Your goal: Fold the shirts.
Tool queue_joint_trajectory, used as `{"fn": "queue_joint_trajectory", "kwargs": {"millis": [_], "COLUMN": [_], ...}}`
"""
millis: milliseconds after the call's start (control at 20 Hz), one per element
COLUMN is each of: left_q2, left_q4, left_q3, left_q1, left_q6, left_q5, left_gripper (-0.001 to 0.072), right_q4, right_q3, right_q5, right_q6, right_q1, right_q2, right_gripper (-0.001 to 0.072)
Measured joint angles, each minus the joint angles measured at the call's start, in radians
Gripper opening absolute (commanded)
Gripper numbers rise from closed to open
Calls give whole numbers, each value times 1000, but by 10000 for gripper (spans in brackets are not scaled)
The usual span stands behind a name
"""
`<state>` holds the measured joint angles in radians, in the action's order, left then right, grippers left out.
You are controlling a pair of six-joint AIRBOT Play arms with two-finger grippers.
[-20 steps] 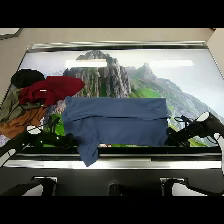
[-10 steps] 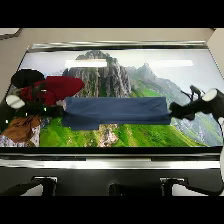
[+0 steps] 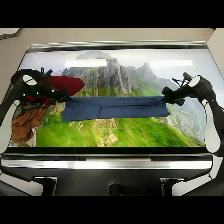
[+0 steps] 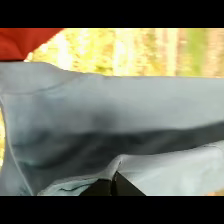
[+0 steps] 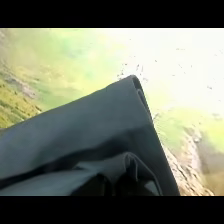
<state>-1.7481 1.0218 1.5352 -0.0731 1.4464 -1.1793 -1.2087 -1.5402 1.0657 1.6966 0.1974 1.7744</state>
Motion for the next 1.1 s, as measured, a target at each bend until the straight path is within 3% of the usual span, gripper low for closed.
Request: {"fn": "queue_joint_trajectory", "kwargs": {"millis": [50,150,400,600,650,700,750,800,850,900,950,1100], "left_q2": [-25,-51,-36,33,50,67,81,90,95,97,94,57], "left_q4": [0,-7,-9,-11,-12,-13,-14,-13,-11,-13,-14,-41], "left_q3": [12,33,88,100,101,102,103,103,103,103,103,103], "left_q1": [0,-7,-35,-18,-6,10,27,47,69,99,133,257], "left_q6": [6,13,16,16,16,16,16,16,17,16,16,16], "left_q5": [-5,-29,-114,-136,-140,-146,-146,-146,-146,-143,-135,-84], "left_gripper": [619,628,626,625,623,580,561,482,332,101,30,29], "right_q4": [8,28,53,166,199,208,232,236,243,256,276,305], "right_q3": [-7,-28,-55,-57,-57,-57,-56,-56,-57,-57,-58,-59], "right_q5": [-1,17,166,290,297,286,264,251,234,223,225,256], "right_q6": [8,8,-64,-123,-123,-122,-117,-106,-108,-116,-125,-150], "right_q1": [0,12,124,152,151,141,129,120,112,106,101,89], "right_q2": [14,25,53,122,138,148,162,166,164,157,137,43], "right_gripper": [589,673,682,655,512,215,44,37,36,35,35,34]}}
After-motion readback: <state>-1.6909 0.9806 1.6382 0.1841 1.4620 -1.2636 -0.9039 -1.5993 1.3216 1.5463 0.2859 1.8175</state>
